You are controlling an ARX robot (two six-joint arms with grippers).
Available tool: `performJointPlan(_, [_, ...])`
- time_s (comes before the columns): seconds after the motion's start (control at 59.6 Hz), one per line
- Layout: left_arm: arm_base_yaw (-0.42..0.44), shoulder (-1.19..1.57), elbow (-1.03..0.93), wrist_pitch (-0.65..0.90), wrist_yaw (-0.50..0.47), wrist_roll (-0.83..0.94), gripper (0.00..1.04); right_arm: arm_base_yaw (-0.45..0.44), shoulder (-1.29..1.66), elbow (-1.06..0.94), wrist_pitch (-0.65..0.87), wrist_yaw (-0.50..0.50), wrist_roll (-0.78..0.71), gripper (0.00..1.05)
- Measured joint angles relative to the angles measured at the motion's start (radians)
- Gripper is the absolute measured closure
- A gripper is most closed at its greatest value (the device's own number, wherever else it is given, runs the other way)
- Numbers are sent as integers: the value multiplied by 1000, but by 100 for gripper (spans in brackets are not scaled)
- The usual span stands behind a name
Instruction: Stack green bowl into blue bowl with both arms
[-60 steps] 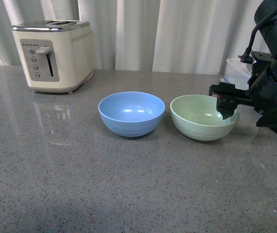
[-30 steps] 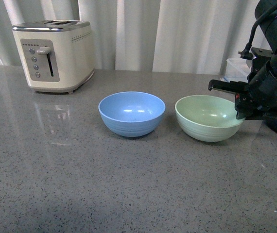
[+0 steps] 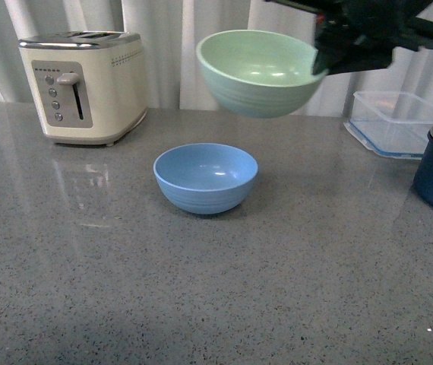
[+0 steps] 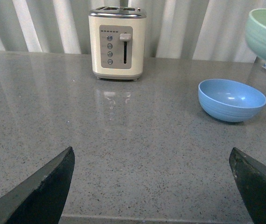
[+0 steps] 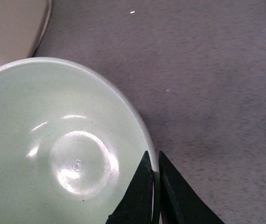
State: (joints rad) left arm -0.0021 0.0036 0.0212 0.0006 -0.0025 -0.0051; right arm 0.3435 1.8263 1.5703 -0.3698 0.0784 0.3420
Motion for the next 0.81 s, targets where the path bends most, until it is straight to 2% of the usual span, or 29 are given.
performJointPlan(0.218, [0,0,0,0,0,0,7,85,142,95,-23,12,-22,104])
performJointPlan(0.571, [0,0,0,0,0,0,7,73,242,123,-14,23,-34,104])
performJointPlan(0.655, [0,0,0,0,0,0,7,65,248,123,-13,7,-33,93])
performJointPlan(0.705, [0,0,0,0,0,0,7,59,248,115,8,-24,-24,80])
performJointPlan(0.806, [0,0,0,0,0,0,7,50,228,91,39,-65,-4,66])
